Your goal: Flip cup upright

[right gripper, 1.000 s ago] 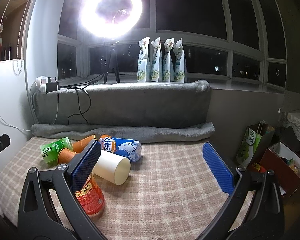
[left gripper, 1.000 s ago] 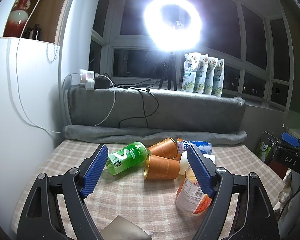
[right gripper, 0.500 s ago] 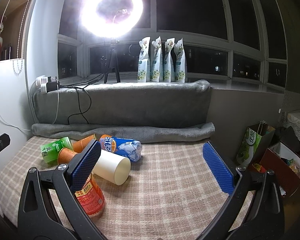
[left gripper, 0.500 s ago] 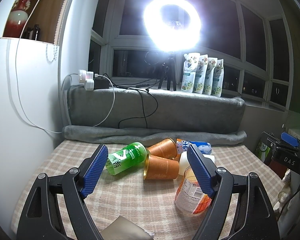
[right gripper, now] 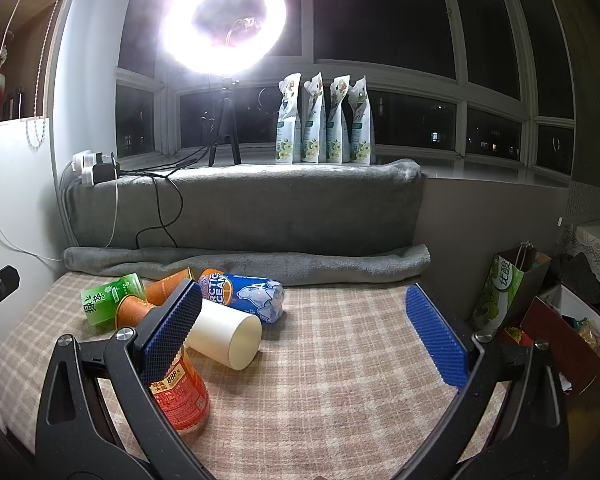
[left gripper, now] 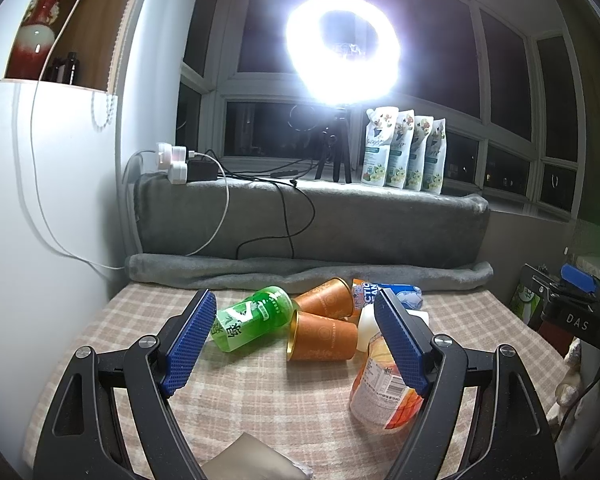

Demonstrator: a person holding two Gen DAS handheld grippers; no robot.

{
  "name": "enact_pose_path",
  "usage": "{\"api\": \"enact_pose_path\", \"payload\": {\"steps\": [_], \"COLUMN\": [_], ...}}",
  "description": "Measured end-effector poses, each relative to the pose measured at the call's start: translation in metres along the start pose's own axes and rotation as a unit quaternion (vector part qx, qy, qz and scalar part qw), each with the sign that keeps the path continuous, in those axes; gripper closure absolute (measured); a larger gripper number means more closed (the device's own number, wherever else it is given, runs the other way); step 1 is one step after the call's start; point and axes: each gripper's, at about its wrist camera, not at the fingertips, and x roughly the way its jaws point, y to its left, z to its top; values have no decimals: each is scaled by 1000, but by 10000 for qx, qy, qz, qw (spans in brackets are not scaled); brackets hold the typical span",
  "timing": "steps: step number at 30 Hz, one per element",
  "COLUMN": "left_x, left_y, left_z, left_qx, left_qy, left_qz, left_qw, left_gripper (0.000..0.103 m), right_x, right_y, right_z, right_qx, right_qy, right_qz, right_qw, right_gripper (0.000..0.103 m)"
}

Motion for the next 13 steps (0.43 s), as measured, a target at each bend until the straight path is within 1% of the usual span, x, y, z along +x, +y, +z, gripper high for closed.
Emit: {"api": "enact_pose_path", "payload": {"steps": [10, 13], "left_x": [1, 0], "left_y": [-1, -1], "left_z": [1, 0], "left_qx": [-6, 32], "left_qy": [8, -62], "left_qz": [-10, 73], "left_qw": [10000, 9999], "left_gripper": [22, 22], "right_x": [1, 1], "right_y": [0, 0], "right_z": [-1, -3], "right_qx": [-20, -23], "right_qy": [16, 35], "right_qz": [12, 27], "right_qw": [10000, 10000], "right_gripper": [0, 0]}}
